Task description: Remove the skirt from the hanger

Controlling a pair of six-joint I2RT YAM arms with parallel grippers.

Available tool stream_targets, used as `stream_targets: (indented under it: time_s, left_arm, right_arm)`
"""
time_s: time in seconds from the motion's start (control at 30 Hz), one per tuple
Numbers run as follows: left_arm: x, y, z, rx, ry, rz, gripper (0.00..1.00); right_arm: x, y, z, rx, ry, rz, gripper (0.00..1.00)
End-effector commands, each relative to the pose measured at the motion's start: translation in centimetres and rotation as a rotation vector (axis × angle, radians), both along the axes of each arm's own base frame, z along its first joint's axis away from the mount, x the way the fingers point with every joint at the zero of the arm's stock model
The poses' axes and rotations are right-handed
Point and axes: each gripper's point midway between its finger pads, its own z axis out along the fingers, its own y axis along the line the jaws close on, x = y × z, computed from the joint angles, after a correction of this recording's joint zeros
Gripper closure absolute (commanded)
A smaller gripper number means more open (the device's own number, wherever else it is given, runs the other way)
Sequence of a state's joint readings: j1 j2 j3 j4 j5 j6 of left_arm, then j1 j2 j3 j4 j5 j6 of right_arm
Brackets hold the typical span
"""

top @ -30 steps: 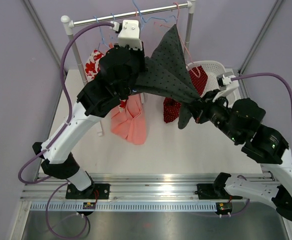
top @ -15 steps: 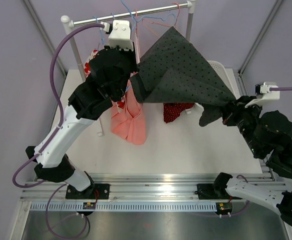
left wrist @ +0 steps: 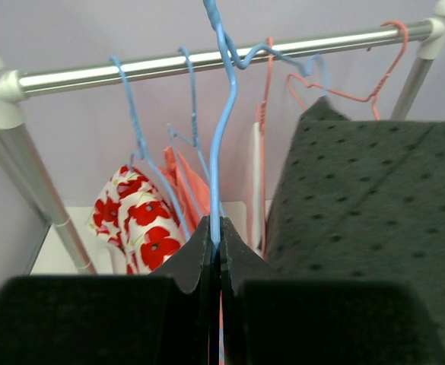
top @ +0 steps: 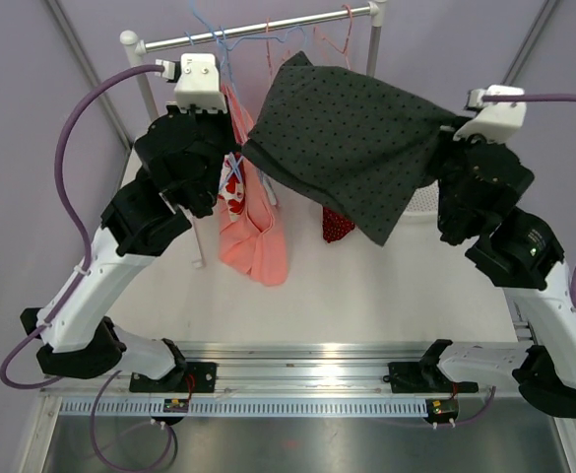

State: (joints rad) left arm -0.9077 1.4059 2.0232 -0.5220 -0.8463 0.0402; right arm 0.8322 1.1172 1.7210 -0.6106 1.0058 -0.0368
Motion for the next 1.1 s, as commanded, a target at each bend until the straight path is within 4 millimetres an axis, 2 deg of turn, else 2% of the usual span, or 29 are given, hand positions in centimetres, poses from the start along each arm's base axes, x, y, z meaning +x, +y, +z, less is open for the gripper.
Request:
stream_targets:
  time_s: [0.0, 0.03, 0.07, 0.1, 0.13, 0.17, 0.27, 0.33, 0.47, 0.5, 0.53, 0.57, 0.6, 0.63, 0.67, 0.7, 0.73, 0.77, 0.8, 0.83, 0.87, 0.9, 0.93, 0.97, 1.0, 1.03, 1.07]
  left_arm:
    - [-2.3, 6.0, 3.3, -0.091, -0.092, 0.16, 1.0]
    - [-3.5, 8.5, 3.7, -0.115, -0.101, 0.222, 1.0]
    - [-3.8, 9.4, 2.5, -0.075, -0.086, 0.257, 1.0]
    - [-4.6, 10.8, 3.0, -0.115, -0.107, 0.292, 1.0]
    - [-6.3, 13.3, 3.4, -0.159, -0.126, 0.32, 1.0]
    - [-6.5, 13.5, 2.6, -0.153, -0.122, 0.32, 1.0]
    - [-7.3, 13.6, 2.4, -0.174, -0.131, 0.249, 1.0]
    - [-7.1, 12.1, 2.5, -0.157, -0.138, 0.162, 1.0]
    - [-6.6, 8.5, 2.5, -0.14, -0.135, -0.003, 1.0]
    - [-6.4, 7.5, 2.4, -0.125, -0.126, -0.033, 1.0]
    - [-6.6, 6.4, 2.9, -0.127, -0.137, -0.092, 1.0]
    - [-6.5, 5.7, 3.0, -0.116, -0.134, -0.118, 1.0]
    - [-6.3, 4.9, 3.0, -0.108, -0.131, -0.134, 1.0]
    - [-6.5, 4.4, 3.6, -0.109, -0.142, -0.163, 1.0]
    - [-6.4, 4.0, 3.9, -0.106, -0.146, -0.177, 1.0]
    - [-6.0, 3.2, 3.8, -0.093, -0.14, -0.186, 1.0]
    - [-6.2, 2.9, 4.5, -0.099, -0.153, -0.204, 1.0]
    - [-6.1, 2.5, 4.7, -0.102, -0.156, -0.213, 1.0]
    - [-5.9, 2.2, 4.8, -0.1, -0.157, -0.218, 1.0]
    - [-5.4, 1.3, 4.5, -0.09, -0.149, -0.224, 1.0]
    - [-5.2, 1.0, 4.9, -0.098, -0.158, -0.227, 1.0]
    - [-5.0, 0.7, 5.0, -0.101, -0.159, -0.228, 1.0]
    - [-4.3, -0.4, 4.5, -0.091, -0.146, -0.233, 1.0]
    - [-4.0, -0.9, 4.6, -0.099, -0.149, -0.238, 1.0]
    - [-3.8, -1.2, 5.0, -0.107, -0.155, -0.238, 1.0]
    - [-3.1, -2.2, 4.5, -0.098, -0.146, -0.24, 1.0]
    - [-2.6, -2.9, 4.5, -0.095, -0.146, -0.239, 1.0]
  right_arm:
    - [-1.7, -6.2, 7.4, 0.148, -0.194, -0.226, 1.0]
    - [-1.5, -7.0, 7.4, 0.151, -0.196, -0.262, 1.0]
    - [-1.7, -7.5, 7.7, 0.163, -0.206, -0.274, 1.0]
    - [-2.0, -8.4, 7.8, 0.185, -0.221, -0.313, 1.0]
    - [-2.6, -9.2, 8.1, 0.19, -0.236, -0.33, 1.0]
    - [-2.7, -9.5, 8.2, 0.189, -0.245, -0.338, 1.0]
    - [-2.2, -9.0, 8.1, 0.177, -0.25, -0.32, 1.0]
    - [-1.4, -8.1, 7.9, 0.158, -0.242, -0.288, 1.0]
    - [0.0, -4.4, 9.6, 0.091, -0.303, -0.057, 1.0]
    - [0.3, -2.6, 10.5, 0.062, -0.344, 0.047, 1.0]
    - [0.6, -1.9, 10.8, 0.032, -0.355, 0.083, 1.0]
    - [0.8, -1.6, 11.2, 0.02, -0.37, 0.097, 1.0]
    - [0.9, -2.1, 12.2, 0.023, -0.397, 0.073, 1.0]
    - [2.2, -1.7, 11.9, -0.005, -0.376, 0.055, 1.0]
    - [2.3, -2.2, 12.9, -0.003, -0.394, 0.037, 1.0]
    - [3.0, -2.3, 13.0, -0.014, -0.39, 0.026, 1.0]
    - [4.8, -2.7, 12.5, -0.029, -0.37, -0.007, 1.0]
    - [5.3, -2.9, 13.1, -0.027, -0.384, -0.006, 1.0]
    - [6.2, -3.3, 12.9, -0.026, -0.374, -0.019, 1.0]
    - [8.5, -4.8, 12.1, -0.02, -0.353, -0.073, 1.0]
    - [9.3, -5.5, 12.4, -0.011, -0.363, -0.084, 1.0]
    - [11.5, -6.3, 11.4, -0.012, -0.347, -0.118, 1.0]
    - [12.6, -7.4, 11.2, 0.008, -0.353, -0.146, 1.0]
    - [13.5, -10.0, 10.8, 0.007, -0.356, -0.22, 1.0]
    - [14.5, -11.1, 11.0, 0.019, -0.383, -0.248, 1.0]
    - [17.0, -11.8, 9.3, 0.034, -0.361, -0.264, 1.0]
    - [17.8, -13.9, 9.2, 0.044, -0.372, -0.294, 1.0]
